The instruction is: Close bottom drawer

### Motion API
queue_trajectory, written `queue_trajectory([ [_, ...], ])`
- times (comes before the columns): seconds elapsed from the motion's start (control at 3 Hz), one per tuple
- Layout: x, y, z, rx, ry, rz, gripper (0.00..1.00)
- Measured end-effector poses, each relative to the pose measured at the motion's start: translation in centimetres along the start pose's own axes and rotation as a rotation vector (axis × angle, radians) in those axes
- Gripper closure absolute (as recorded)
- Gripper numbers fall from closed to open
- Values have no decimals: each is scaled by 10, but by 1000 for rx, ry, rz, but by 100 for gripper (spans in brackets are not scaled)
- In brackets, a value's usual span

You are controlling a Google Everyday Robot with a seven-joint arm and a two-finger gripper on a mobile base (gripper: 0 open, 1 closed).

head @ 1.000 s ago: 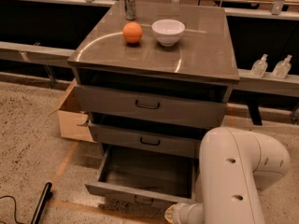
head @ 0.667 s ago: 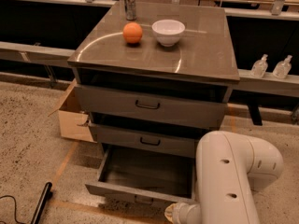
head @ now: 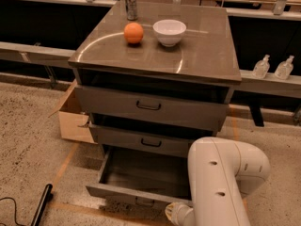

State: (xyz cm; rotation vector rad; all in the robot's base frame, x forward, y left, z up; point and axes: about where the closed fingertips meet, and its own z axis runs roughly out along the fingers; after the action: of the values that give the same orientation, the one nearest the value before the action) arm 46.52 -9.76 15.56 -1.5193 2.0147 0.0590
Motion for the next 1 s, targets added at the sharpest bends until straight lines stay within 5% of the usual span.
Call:
queue_trajectory([
  [1.0,-8,-43,14,208,19,-23,100],
])
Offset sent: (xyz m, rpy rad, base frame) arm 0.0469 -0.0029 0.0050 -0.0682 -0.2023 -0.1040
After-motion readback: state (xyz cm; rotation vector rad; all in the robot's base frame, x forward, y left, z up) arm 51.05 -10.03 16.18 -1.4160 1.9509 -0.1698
